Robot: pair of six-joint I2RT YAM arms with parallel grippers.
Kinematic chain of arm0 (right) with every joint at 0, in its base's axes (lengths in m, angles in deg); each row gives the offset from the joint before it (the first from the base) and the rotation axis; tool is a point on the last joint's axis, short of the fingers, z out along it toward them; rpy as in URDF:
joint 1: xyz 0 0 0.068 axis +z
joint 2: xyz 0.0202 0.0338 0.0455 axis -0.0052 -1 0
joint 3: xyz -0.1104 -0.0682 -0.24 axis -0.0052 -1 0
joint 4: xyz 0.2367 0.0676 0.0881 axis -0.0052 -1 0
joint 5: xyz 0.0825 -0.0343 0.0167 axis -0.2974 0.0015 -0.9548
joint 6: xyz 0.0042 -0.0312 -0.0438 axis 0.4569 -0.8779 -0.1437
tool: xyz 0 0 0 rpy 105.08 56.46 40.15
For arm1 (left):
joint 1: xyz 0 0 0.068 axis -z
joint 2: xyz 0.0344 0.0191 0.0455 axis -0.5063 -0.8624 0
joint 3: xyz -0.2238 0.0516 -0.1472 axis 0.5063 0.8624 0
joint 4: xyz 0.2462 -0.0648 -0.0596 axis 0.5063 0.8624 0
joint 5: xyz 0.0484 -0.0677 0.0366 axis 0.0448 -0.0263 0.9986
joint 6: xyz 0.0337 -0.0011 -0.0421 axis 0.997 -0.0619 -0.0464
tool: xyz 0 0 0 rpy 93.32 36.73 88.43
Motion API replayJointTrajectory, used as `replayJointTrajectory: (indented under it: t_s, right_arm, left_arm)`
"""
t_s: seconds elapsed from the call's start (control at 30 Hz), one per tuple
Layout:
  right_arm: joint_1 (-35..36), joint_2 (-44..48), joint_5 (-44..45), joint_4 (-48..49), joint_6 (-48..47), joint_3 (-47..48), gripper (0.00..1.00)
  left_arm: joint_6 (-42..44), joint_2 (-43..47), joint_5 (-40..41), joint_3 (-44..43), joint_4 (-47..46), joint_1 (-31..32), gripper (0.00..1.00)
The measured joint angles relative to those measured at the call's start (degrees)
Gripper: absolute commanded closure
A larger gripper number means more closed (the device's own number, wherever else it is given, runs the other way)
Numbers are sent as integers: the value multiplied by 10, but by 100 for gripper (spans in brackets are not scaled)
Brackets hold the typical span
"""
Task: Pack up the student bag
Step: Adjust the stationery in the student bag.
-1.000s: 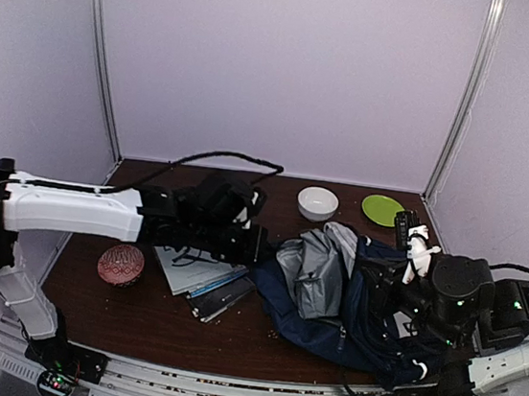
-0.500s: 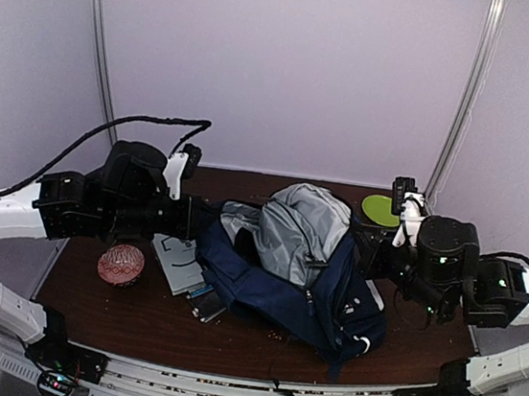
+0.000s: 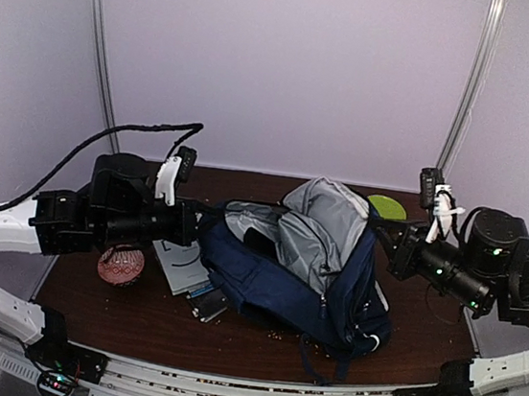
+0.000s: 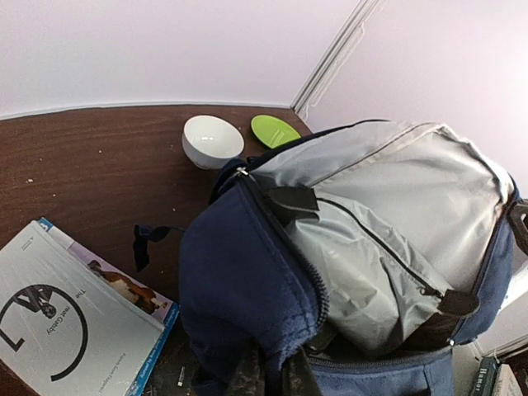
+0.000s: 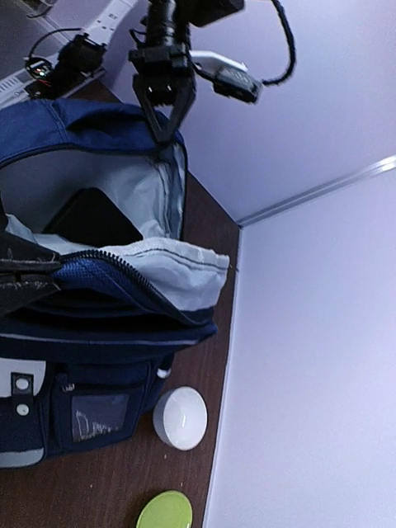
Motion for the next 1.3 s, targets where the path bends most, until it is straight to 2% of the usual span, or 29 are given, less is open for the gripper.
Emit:
replayJointTrajectory:
  t_s: [0.17,0.27,0.4,0.5,0.67,0.77,0.9,1.1,1.3]
  right_arm:
    - [30,-55,-84,51,-33,-23,100]
    - [37,-84,-101,53,-58,-5,100]
    - [50,-52,-88,74,-105,5,100]
    - [52,-19,-64,91,-134,14,100]
    - [52,-94,-18,53,-127,85,100]
    - [55,-123,-26,75,-109,21,100]
    - [63,-115,-72,85,-85,-45,100]
    - [64,-63,-74,81,-44,-83,100]
    - [65,-67,-54,84,28,-150,100]
  left_arm:
    - [0,-42,-17,23,-28,-4,100]
    - [10,-53,-22,23,-32,-5,100]
    - [39,-48,-33,-6,-38,-4,100]
    - [55,-31,-46,-21,-77,-4,100]
    - [43,-16,-56,18,-157,-4,100]
    - [29,-24,-65,71,-181,-2,100]
    - [28,-45,-68,121,-167,10,100]
    - [19,-88,-59,132,-172,41,100]
    - [-2,-211,-49,120,-153,43,100]
